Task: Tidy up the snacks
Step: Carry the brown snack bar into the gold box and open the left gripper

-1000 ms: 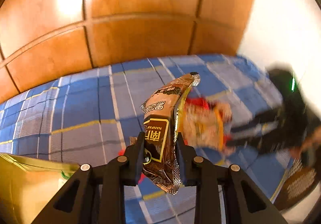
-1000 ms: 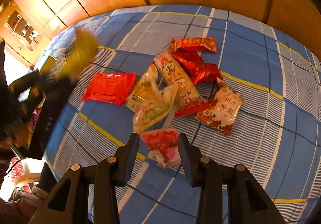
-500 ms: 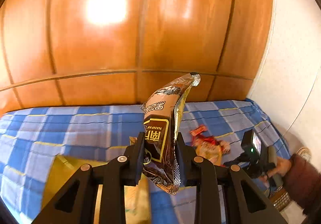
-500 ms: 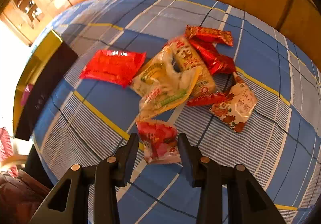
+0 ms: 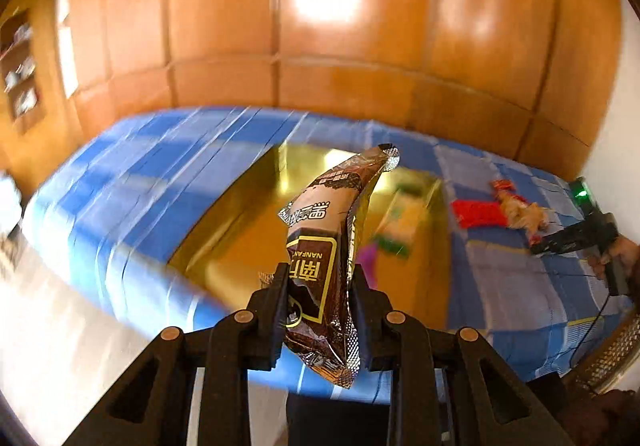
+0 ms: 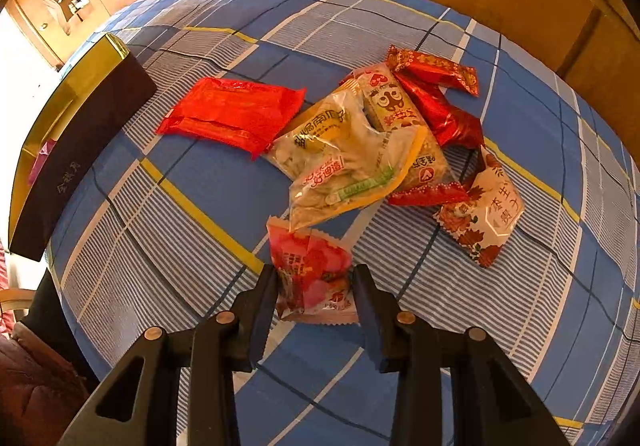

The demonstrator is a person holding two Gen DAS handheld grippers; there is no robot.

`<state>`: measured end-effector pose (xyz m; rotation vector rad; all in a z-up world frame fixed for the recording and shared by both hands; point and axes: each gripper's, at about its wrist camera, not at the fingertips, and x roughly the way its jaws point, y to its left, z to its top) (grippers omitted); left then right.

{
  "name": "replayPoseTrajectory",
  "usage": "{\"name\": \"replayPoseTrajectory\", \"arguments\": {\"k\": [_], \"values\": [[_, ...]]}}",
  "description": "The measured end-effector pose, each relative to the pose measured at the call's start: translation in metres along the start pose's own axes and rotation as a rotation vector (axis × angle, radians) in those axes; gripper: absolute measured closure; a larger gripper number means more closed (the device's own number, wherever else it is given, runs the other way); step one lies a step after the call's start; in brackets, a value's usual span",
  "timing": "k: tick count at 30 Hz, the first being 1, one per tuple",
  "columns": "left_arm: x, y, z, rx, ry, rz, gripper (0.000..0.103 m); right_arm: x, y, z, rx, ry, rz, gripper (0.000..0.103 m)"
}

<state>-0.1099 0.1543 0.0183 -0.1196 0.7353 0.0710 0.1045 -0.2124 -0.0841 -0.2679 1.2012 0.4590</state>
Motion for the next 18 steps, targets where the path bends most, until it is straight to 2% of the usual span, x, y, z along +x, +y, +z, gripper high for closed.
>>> {"name": "replayPoseTrajectory", "arguments": {"k": [2, 5, 10, 18], "values": [[0.004, 0.009, -0.017, -0.042, 0.024, 0.010, 0.075, -0.001, 0.002, -0.002, 0.006, -0.004, -0.008, 0.066], [0.008, 0.015, -0.039, -0.044, 0.041, 0.042, 0.075, -0.003, 0.004, -0.003, 0.023, -0.007, -0.023, 0.069], [0.018, 0.014, -0.059, -0.052, 0.045, 0.035, 0.075, -0.002, 0.013, -0.005, 0.046, -0.006, -0.041, 0.069], [0.039, -0.001, -0.054, -0.024, -0.007, -0.026, 0.074, -0.002, 0.023, -0.010, 0.074, -0.005, -0.038, 0.069]]}}
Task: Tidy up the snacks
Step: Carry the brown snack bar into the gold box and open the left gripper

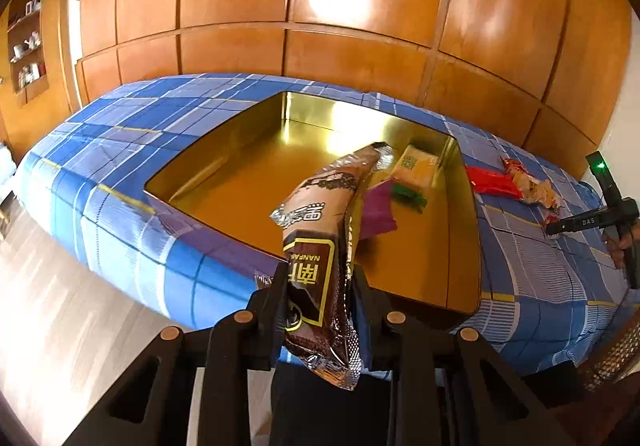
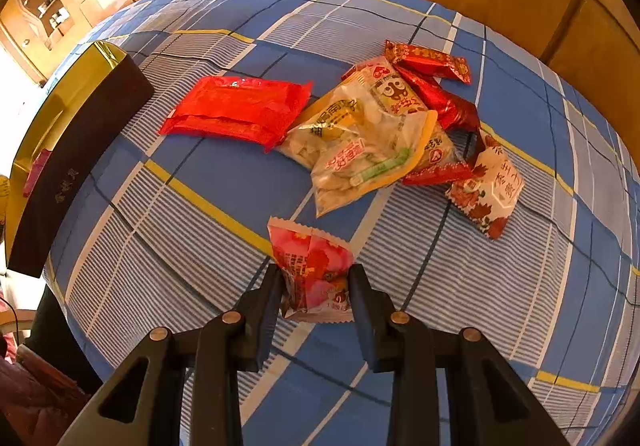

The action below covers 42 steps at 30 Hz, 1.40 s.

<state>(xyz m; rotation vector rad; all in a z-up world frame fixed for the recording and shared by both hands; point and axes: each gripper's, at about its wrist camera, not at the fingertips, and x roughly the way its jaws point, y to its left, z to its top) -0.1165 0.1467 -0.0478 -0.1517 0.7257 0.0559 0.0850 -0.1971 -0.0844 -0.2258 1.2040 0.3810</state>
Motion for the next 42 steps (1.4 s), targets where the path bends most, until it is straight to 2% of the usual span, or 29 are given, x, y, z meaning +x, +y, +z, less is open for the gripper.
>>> {"name": "replayPoseTrajectory", "arguments": {"k": [5, 10, 15, 19, 21, 23, 26, 32, 34, 39, 42], "values": [[0.017, -0.009, 0.012, -0.010, -0.028, -0.031, 0.074, 0.001, 0.002, -0.001, 0.028, -0.006, -0.006, 0.069], [0.028, -0.025, 0.038, 0.001, -0.028, -0.085, 0.075, 0.000, 0.002, -0.004, 0.041, -0.003, -0.019, 0.069], [0.027, -0.042, 0.071, 0.062, -0.047, -0.045, 0.075, 0.001, -0.002, -0.005, 0.064, -0.005, -0.004, 0.069], [0.032, -0.051, 0.097, 0.054, -0.064, -0.069, 0.075, 0.003, -0.003, -0.006, 0.063, -0.011, -0.015, 0.069], [0.036, -0.056, 0.108, 0.065, -0.077, -0.055, 0.075, 0.003, -0.002, -0.007, 0.066, -0.012, -0.016, 0.069], [0.043, -0.065, 0.122, 0.091, -0.084, -0.009, 0.075, 0.003, -0.002, -0.007, 0.073, -0.015, -0.016, 0.069], [0.058, -0.072, 0.137, 0.095, -0.046, 0.067, 0.075, 0.001, -0.002, -0.009, 0.080, -0.023, -0.019, 0.069], [0.106, -0.068, 0.156, 0.030, 0.060, 0.127, 0.075, -0.002, -0.005, -0.013, 0.107, -0.037, -0.013, 0.069], [0.121, -0.065, 0.161, -0.003, 0.077, 0.127, 0.075, -0.002, -0.006, -0.015, 0.115, -0.040, -0.012, 0.069], [0.149, -0.063, 0.163, -0.095, 0.050, 0.106, 0.075, -0.003, -0.006, -0.017, 0.129, -0.046, -0.009, 0.069], [0.161, -0.060, 0.162, -0.159, 0.091, 0.072, 0.073, -0.003, -0.006, -0.017, 0.135, -0.048, -0.006, 0.069]]}}
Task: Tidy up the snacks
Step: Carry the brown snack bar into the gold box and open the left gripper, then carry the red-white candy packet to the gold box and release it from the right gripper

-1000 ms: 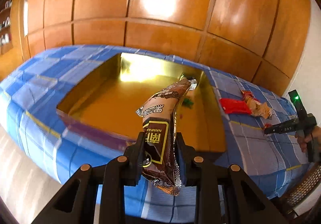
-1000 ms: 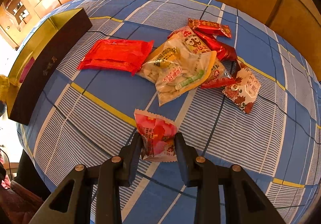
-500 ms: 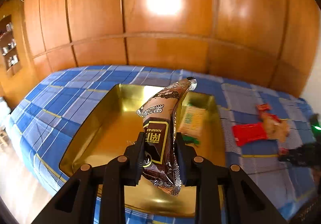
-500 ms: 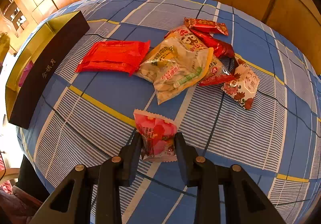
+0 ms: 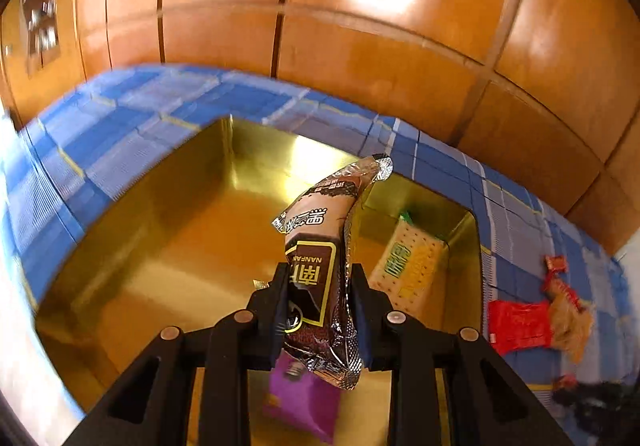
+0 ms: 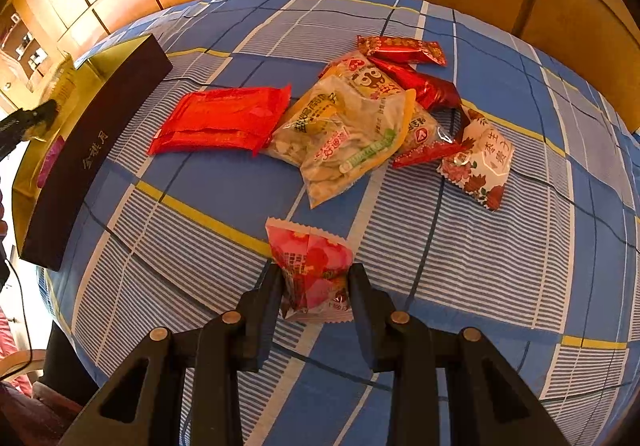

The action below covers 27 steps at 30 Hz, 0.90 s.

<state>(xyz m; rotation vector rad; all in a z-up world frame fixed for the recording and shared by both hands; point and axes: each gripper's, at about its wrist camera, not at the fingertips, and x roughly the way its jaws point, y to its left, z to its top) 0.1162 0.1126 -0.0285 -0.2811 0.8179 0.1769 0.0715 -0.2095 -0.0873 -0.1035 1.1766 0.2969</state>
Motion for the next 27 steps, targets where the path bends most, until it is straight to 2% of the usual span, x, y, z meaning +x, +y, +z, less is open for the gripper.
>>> {"name": "replayPoseTrajectory", "arguments": {"k": [2, 4, 5, 8, 11, 17, 22, 27], "values": [[-0.002, -0.005, 0.002, 0.038, -0.022, 0.012, 0.070, 0.000, -0.001, 0.000, 0.005, -0.002, 0.007, 0.069], [-0.006, -0.010, 0.008, 0.082, -0.040, -0.017, 0.060, 0.001, -0.002, 0.000, 0.010, -0.005, 0.016, 0.068], [-0.009, -0.011, 0.011, 0.091, -0.055, -0.013, 0.058, 0.001, -0.002, 0.000, 0.011, -0.005, 0.019, 0.068], [-0.014, -0.006, 0.009, 0.100, -0.050, -0.023, 0.058, 0.002, -0.002, 0.001, 0.010, -0.008, 0.021, 0.068], [-0.022, 0.002, -0.008, 0.129, -0.089, -0.026, 0.058, 0.002, -0.002, 0.000, 0.015, -0.015, 0.023, 0.068], [-0.019, 0.020, -0.037, 0.072, -0.125, -0.049, 0.051, 0.001, -0.002, 0.000, 0.016, -0.018, 0.017, 0.068], [-0.019, 0.015, -0.038, 0.053, -0.180, -0.085, 0.046, 0.002, 0.000, 0.000, 0.019, -0.018, 0.010, 0.068], [-0.013, -0.005, -0.039, 0.088, -0.164, -0.134, 0.046, 0.002, 0.001, 0.001, 0.022, -0.017, 0.009, 0.068]]}}
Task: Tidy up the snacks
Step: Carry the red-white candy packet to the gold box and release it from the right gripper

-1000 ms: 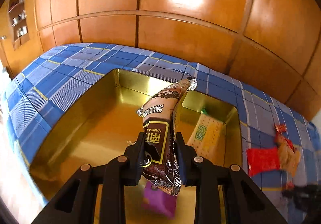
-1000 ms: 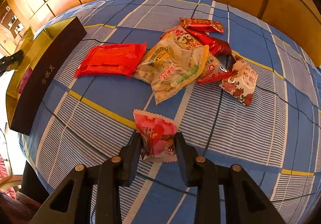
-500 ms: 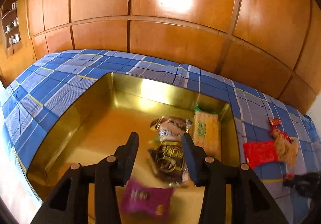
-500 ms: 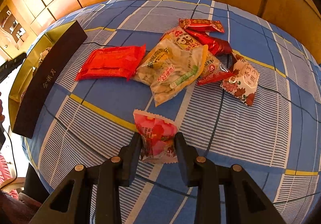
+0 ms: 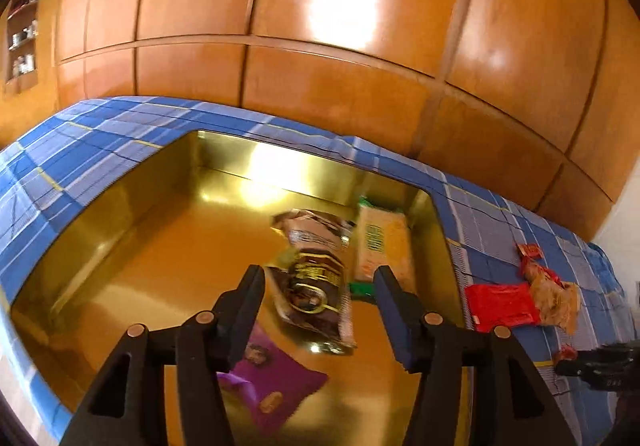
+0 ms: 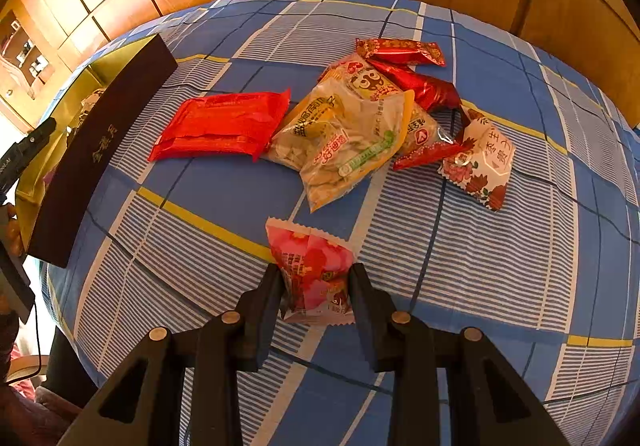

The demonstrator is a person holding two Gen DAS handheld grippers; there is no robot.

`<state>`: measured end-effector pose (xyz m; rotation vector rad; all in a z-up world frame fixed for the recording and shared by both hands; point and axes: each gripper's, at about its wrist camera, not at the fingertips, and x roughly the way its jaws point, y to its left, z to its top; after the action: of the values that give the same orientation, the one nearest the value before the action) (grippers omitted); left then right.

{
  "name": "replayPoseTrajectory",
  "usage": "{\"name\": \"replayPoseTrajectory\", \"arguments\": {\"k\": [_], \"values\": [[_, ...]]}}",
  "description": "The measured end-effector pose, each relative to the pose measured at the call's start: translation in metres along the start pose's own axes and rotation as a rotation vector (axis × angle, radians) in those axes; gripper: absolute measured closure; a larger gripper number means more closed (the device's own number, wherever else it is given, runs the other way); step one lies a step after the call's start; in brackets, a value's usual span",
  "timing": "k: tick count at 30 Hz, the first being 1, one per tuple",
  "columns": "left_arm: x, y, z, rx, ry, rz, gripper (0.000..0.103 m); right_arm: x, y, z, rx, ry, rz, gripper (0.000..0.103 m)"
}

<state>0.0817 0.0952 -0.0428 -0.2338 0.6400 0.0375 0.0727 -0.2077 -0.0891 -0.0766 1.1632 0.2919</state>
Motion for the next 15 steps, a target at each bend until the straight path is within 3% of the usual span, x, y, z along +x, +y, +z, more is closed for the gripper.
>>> {"name": "replayPoseTrajectory", "arguments": {"k": [7, 10, 15], "values": [[-0.001, -0.020, 0.000, 0.012, 0.021, -0.038, 0.043, -0.001, 0.007, 0.000, 0.013, -0.013, -0.041, 0.069], [-0.016, -0.026, 0.001, 0.039, 0.036, 0.014, 0.032, -0.001, 0.010, -0.001, 0.030, -0.021, -0.045, 0.070], [-0.045, -0.031, -0.002, 0.098, 0.066, 0.034, 0.031, -0.006, 0.014, -0.002, 0.083, -0.045, 0.001, 0.072]]}}
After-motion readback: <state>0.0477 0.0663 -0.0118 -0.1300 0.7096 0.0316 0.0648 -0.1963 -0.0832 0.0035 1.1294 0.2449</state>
